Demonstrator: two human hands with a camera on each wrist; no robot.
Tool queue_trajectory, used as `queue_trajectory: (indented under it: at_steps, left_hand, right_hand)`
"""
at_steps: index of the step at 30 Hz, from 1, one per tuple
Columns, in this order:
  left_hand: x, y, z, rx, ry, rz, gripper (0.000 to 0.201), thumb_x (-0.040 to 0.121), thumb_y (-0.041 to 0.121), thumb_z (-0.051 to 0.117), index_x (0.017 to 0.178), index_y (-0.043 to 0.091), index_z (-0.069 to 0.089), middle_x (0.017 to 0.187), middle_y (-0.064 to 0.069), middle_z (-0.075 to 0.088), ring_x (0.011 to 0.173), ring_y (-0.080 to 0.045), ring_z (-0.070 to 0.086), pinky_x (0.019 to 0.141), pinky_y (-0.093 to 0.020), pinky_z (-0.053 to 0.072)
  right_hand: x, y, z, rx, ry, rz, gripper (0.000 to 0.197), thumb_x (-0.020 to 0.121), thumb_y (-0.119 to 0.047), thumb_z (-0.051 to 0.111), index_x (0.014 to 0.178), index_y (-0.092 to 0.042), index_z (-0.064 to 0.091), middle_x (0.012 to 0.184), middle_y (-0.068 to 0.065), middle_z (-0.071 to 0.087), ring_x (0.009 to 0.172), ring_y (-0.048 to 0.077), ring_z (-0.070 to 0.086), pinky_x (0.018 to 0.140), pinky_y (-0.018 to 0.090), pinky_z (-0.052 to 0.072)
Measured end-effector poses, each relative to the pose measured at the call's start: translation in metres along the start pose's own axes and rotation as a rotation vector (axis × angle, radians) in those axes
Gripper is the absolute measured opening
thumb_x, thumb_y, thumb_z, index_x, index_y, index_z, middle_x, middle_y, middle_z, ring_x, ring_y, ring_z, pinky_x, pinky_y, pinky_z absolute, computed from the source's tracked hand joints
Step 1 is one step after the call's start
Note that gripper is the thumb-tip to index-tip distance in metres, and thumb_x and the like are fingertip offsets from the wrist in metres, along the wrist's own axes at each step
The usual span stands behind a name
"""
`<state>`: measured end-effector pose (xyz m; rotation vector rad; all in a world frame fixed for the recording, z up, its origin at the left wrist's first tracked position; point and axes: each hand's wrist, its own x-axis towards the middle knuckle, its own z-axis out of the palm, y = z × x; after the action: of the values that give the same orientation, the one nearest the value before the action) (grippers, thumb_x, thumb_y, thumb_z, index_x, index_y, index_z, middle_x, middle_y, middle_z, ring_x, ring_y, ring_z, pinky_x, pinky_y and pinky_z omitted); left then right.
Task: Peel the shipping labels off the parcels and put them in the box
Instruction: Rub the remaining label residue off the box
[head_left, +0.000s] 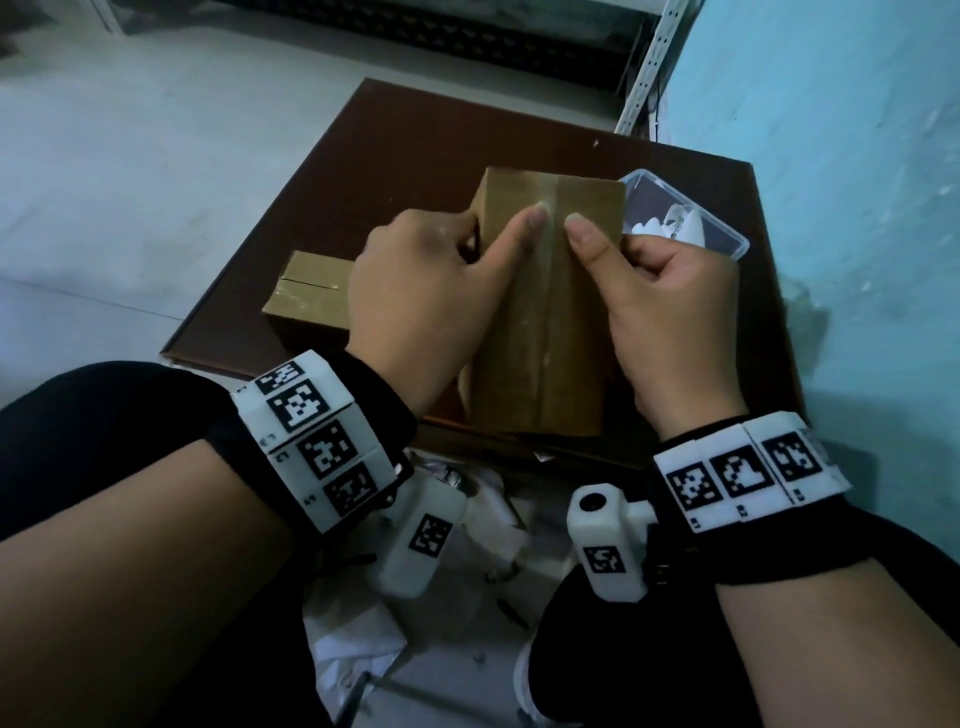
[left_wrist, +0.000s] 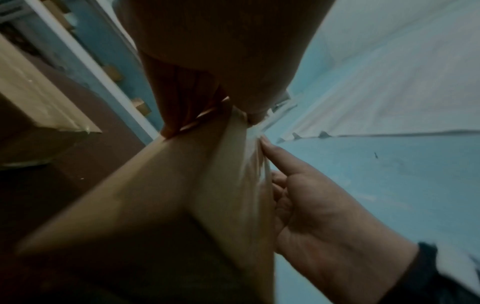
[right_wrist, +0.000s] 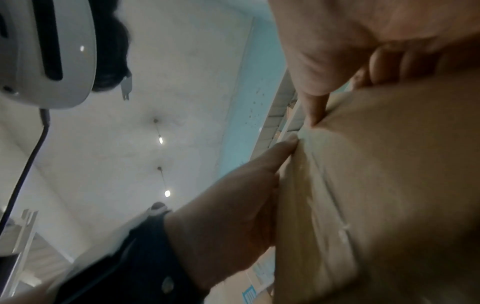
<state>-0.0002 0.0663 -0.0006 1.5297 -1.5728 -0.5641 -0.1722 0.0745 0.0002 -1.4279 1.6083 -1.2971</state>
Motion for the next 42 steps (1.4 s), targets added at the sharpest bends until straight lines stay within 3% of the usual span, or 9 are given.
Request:
queue_trajectory:
  at_steps: [5,7,11,15,20,23,26,29,42]
  left_hand:
    - [0.006,0.003,0.000,-0.298,0.068,-0.073,0.072,0.086,0.068,0.072,0.142,0.023,0.065,0.130,0.005,0.061,0.118,-0.007,0.065,0.093,-0.029,0.061]
    - [0.006,0.001,0.002,-0.407,0.010,-0.063,0.074,0.086,0.070,0.071,0.145,0.026,0.060,0.133,0.001,0.061,0.124,-0.017,0.064,0.098,-0.039,0.059]
    - [0.004,0.000,0.005,-0.665,-0.129,-0.056,0.074,0.101,0.038,0.069,0.161,0.017,0.031,0.138,-0.004,0.063,0.124,-0.017,0.067,0.101,-0.044,0.059]
    - [0.004,0.001,0.012,-0.818,-0.219,-0.177,0.093,0.104,0.036,0.063,0.167,0.034,-0.005,0.149,-0.002,0.055,0.130,-0.017,0.064,0.108,-0.044,0.055]
    - [0.012,0.008,0.007,-0.954,-0.269,-0.321,0.095,0.089,0.070,0.061,0.165,0.028,0.021,0.150,-0.012,0.057,0.130,-0.028,0.065,0.107,-0.055,0.053]
    - [0.008,0.014,0.007,-0.982,-0.218,-0.371,0.074,0.092,0.064,0.057,0.149,0.019,0.042,0.141,-0.014,0.062,0.123,-0.029,0.069,0.099,-0.055,0.058]
    - [0.002,0.014,0.009,-0.984,-0.195,-0.411,0.065,0.094,0.059,0.059,0.143,0.023,0.037,0.139,-0.010,0.057,0.121,-0.027,0.069,0.095,-0.052,0.061]
    - [0.002,0.013,0.006,-0.946,-0.193,-0.403,0.058,0.103,0.055,0.055,0.146,0.022,0.033,0.137,-0.006,0.055,0.119,-0.023,0.069,0.093,-0.049,0.062]
    - [-0.003,0.010,0.014,-0.751,-0.200,-0.405,0.050,0.105,0.054,0.050,0.139,0.024,0.030,0.126,0.005,0.055,0.114,-0.012,0.068,0.095,-0.041,0.062]
  right_hand:
    - [-0.006,0.002,0.004,0.109,-0.056,-0.036,0.018,0.103,-0.039,0.072,0.101,-0.024,0.082,0.096,-0.007,0.083,0.098,0.010,0.078,0.091,0.048,0.065]
    - [-0.006,-0.001,0.004,0.143,-0.034,-0.074,0.019,0.105,-0.030,0.071,0.113,-0.017,0.082,0.101,-0.009,0.083,0.102,0.006,0.078,0.092,0.037,0.065]
    - [-0.005,-0.008,0.002,0.117,0.014,-0.192,0.026,0.104,-0.025,0.072,0.126,-0.011,0.079,0.106,-0.011,0.081,0.103,0.002,0.077,0.083,0.021,0.063]
    - [-0.001,-0.005,-0.001,0.100,0.025,-0.181,0.028,0.106,-0.028,0.071,0.128,-0.013,0.078,0.108,-0.012,0.080,0.104,0.003,0.076,0.082,0.024,0.064]
    - [0.003,-0.002,-0.005,0.124,-0.051,-0.152,0.036,0.105,-0.033,0.071,0.135,-0.014,0.075,0.119,-0.007,0.080,0.113,0.008,0.075,0.092,0.038,0.066]
    - [0.004,-0.001,-0.009,0.143,-0.090,-0.139,0.036,0.107,-0.031,0.068,0.138,-0.016,0.073,0.121,-0.008,0.079,0.115,0.006,0.074,0.093,0.035,0.065]
    - [0.003,-0.003,-0.012,0.132,-0.112,-0.169,0.040,0.107,-0.028,0.067,0.146,-0.017,0.067,0.127,-0.011,0.075,0.120,0.002,0.070,0.093,0.025,0.062]
    - [-0.002,-0.004,-0.010,0.159,-0.093,-0.202,0.050,0.101,-0.026,0.078,0.147,-0.013,0.065,0.127,-0.007,0.076,0.117,0.005,0.073,0.089,0.028,0.065]
    - [-0.005,0.003,0.006,-0.012,0.079,-0.231,0.029,0.100,-0.043,0.076,0.117,-0.020,0.083,0.095,-0.018,0.079,0.088,-0.006,0.074,0.070,0.012,0.056]
